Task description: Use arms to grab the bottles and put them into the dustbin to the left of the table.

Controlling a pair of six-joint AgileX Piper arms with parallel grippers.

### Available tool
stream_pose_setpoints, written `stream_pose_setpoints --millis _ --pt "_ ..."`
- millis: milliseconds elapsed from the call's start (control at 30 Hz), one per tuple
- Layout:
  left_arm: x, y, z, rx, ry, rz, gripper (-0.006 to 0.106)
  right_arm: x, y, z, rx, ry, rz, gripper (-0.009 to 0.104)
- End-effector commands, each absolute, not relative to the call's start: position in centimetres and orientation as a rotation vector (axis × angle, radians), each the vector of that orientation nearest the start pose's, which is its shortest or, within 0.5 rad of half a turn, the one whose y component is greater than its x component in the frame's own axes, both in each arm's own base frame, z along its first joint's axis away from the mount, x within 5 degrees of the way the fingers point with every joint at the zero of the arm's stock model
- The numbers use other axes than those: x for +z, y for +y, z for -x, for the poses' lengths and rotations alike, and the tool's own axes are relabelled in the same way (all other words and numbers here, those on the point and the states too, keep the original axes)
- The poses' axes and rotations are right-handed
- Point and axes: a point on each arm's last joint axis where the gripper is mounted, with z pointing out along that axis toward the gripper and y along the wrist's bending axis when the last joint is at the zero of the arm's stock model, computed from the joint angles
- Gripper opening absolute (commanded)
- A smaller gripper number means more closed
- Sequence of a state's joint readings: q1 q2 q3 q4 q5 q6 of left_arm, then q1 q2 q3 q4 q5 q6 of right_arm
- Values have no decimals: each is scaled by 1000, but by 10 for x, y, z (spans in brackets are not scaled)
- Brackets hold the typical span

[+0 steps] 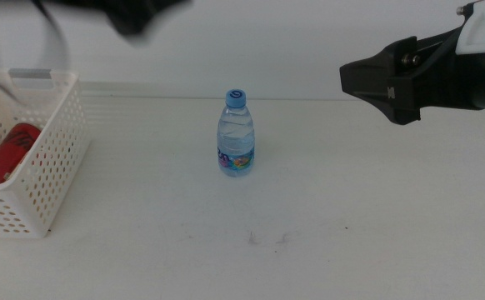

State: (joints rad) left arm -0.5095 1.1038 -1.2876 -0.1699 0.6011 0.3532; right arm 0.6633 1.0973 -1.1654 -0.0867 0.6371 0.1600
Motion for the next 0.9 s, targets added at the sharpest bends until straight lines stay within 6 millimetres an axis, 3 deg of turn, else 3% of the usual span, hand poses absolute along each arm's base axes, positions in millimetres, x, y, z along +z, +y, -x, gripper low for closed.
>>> stream_pose_setpoints --millis 0,100,133,200,333,600,867 --pt "409 -127 -204 -308 1641 -607 94 411 137 -185 400 1987 553 79" --pt "336 -131 -209 -424 1509 -472 94 411 137 -185 400 1987 553 79" --pt "290 -128 -211 -486 1520 -404 94 411 137 -185 400 1987 553 79" --pt "256 -126 -216 -486 1624 -370 94 411 137 -185 400 1987 553 79" --pt "229 -127 -235 -430 1713 -405 94 411 137 -185 400 1987 553 79" --pt "213 -155 -294 -450 1720 -419 94 411 137 -185 400 1987 553 79" --pt "182 -178 -336 -479 1729 -426 94 411 137 -185 400 1987 553 79"
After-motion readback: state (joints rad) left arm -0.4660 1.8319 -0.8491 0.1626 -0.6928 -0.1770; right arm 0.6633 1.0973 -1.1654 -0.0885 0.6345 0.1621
